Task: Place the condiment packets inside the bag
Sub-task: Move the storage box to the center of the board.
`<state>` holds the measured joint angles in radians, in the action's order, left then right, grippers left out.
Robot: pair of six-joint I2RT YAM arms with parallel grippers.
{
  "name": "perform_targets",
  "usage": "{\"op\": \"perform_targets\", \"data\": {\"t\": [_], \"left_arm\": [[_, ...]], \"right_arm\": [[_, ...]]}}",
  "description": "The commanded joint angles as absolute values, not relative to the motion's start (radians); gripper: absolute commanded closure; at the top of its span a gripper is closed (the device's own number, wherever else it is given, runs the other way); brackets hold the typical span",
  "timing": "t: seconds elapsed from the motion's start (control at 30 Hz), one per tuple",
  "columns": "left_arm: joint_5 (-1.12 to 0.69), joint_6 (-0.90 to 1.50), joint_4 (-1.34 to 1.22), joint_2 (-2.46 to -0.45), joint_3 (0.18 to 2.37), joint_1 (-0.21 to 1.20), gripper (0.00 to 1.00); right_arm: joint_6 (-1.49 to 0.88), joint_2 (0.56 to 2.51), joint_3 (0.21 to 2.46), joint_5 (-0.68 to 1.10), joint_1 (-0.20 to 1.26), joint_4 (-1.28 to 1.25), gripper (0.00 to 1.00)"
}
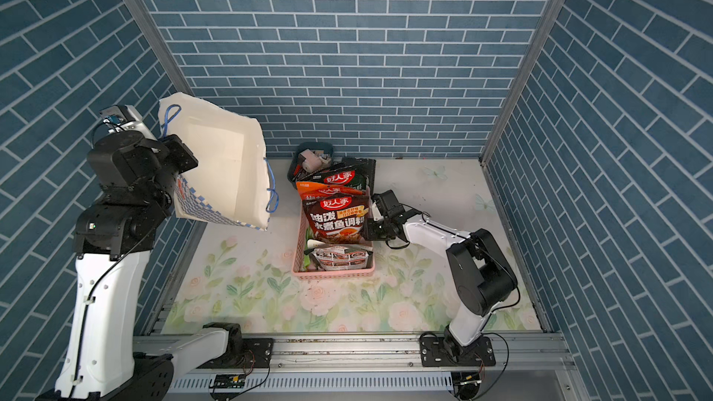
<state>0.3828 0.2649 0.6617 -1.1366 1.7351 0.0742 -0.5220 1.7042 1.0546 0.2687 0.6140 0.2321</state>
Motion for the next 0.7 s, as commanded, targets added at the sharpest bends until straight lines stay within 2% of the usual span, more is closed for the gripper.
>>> {"op": "perform_targets", "data": {"t": [0.0, 0.13, 0.43, 0.67], "left_arm": [[0.392, 0.244, 0.657, -1.135, 1.743, 0.067, 1.0], [0.357, 0.243, 0.681, -1.147, 1.763, 0.068, 1.0], [0.04, 0.312, 0.717, -1.191, 1.755, 0.066, 1.0], [-0.364, 0.58, 0.482, -1.178, 1.551, 0.068, 1.0]], "right_arm": [[-0.569, 1.716, 1.085, 0.225, 0.616, 0.228, 0.73], [-0.577, 1.668, 1.086, 0.112, 0.586, 0.3, 1.0], [-0.488, 1.451, 0.94, 0.098, 0.31, 0.365, 1.0], [-0.231, 1.407, 0.896, 0.162, 0.086, 0.419, 1.0]]}}
